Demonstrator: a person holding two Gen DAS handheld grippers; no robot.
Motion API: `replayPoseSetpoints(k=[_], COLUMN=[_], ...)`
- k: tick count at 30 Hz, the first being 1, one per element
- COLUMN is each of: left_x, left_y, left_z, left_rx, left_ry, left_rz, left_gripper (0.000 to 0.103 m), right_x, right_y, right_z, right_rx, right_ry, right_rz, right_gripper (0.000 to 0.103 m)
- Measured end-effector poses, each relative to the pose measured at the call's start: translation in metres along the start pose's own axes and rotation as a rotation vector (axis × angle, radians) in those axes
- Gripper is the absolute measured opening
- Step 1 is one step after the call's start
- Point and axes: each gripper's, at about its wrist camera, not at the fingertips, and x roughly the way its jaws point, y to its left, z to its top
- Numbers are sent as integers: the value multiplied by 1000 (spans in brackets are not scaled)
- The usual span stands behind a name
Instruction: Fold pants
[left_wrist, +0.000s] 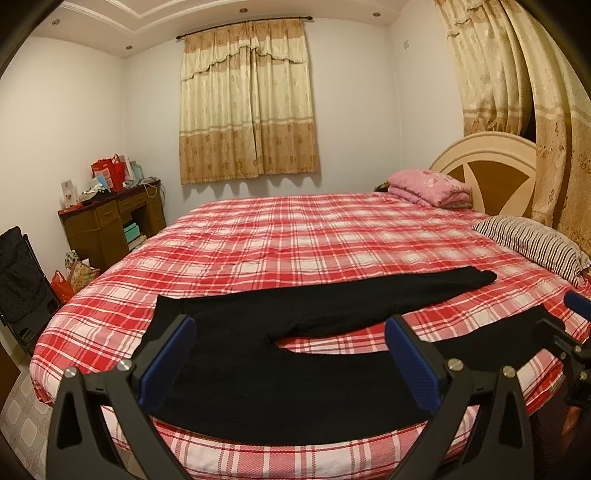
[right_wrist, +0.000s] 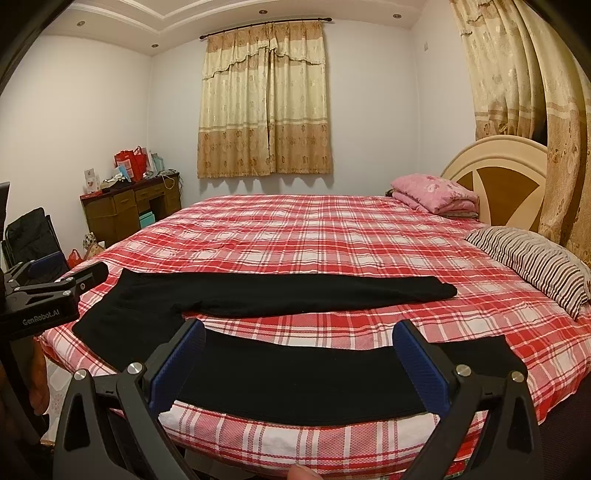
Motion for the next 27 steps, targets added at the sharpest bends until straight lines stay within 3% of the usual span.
replayPoseSetpoints(k=[7, 14, 19, 21, 23, 27], left_x=[50, 154, 215, 240, 261, 287], left_y=[20, 116, 178, 201, 218, 237], left_z=[-1, 5, 1, -3, -5, -8], left_rx=[59, 39, 15, -16, -38, -79], left_ry=[46, 182, 261, 303, 341, 398], left_rz=[35, 161, 192, 159, 138, 104], left_gripper=[103, 103, 102, 95, 80, 77], right_x=[28, 71, 105, 117, 130, 147], right_y=[-4, -25, -36, -39, -45, -52], right_z=[-10, -29, -39, -40, -40, -37], right_rx=[-9, 23, 19, 10, -3, -31], right_ry=[54, 157, 216, 230, 248, 272], right_rz=[-40, -86, -116, -127, -140, -156], right_gripper=[102, 102, 102, 102, 102, 102])
